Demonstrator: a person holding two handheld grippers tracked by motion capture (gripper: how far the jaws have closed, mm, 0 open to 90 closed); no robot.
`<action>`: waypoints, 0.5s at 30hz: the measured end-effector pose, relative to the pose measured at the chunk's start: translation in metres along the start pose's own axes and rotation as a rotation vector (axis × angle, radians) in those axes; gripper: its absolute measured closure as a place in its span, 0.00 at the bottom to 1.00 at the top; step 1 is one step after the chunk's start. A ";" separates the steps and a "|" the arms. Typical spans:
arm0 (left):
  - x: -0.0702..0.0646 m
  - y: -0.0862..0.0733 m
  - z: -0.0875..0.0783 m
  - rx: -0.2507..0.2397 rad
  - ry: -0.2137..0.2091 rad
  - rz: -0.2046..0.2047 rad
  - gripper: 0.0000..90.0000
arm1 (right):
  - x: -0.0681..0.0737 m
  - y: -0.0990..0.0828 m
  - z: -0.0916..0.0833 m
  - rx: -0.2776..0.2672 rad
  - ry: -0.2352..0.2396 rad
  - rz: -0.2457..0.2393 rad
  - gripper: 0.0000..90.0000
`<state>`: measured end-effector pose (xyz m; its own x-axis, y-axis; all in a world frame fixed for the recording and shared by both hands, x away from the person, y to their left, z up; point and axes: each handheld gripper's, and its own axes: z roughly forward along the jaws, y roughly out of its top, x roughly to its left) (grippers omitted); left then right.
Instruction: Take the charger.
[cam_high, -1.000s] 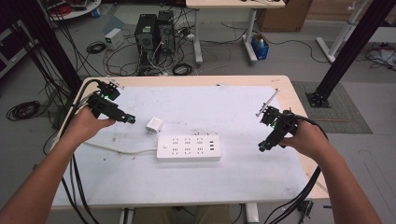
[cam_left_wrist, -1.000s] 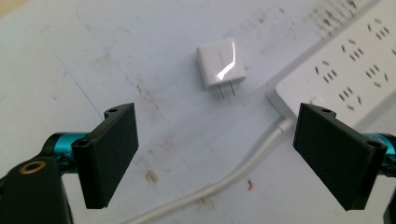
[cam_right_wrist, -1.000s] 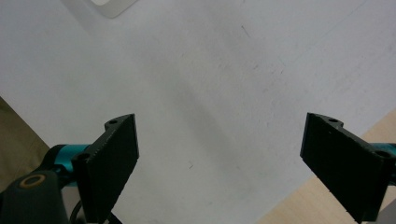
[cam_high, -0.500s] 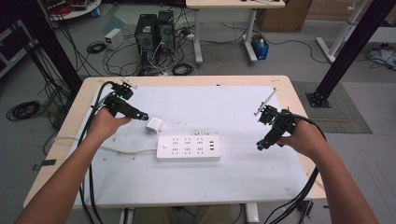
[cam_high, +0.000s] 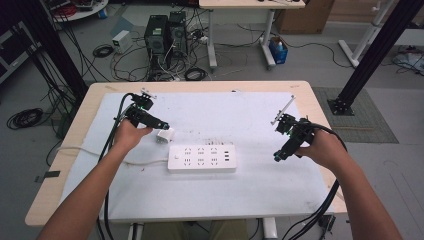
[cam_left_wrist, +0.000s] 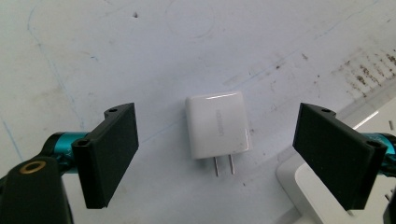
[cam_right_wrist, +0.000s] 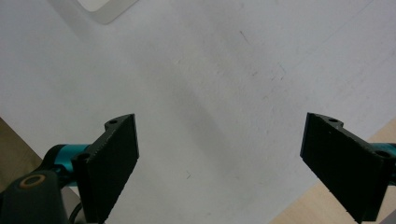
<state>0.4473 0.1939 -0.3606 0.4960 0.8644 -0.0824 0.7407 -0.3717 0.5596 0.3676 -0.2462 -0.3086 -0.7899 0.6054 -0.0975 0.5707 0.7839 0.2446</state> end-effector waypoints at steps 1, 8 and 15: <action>0.000 0.000 0.002 0.000 0.000 0.000 0.16 | 0.000 0.000 0.000 0.002 0.001 0.003 0.12; 0.000 -0.002 0.020 0.025 -0.005 0.010 0.16 | 0.000 0.001 0.002 0.001 0.004 -0.004 0.12; 0.000 -0.007 0.039 0.079 0.000 -0.006 0.16 | 0.001 0.001 0.004 0.005 0.008 -0.004 0.12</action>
<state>0.4594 0.1836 -0.3965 0.4910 0.8669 -0.0857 0.7773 -0.3916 0.4925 0.3686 -0.2445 -0.3125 -0.7936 0.6015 -0.0911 0.5689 0.7868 0.2393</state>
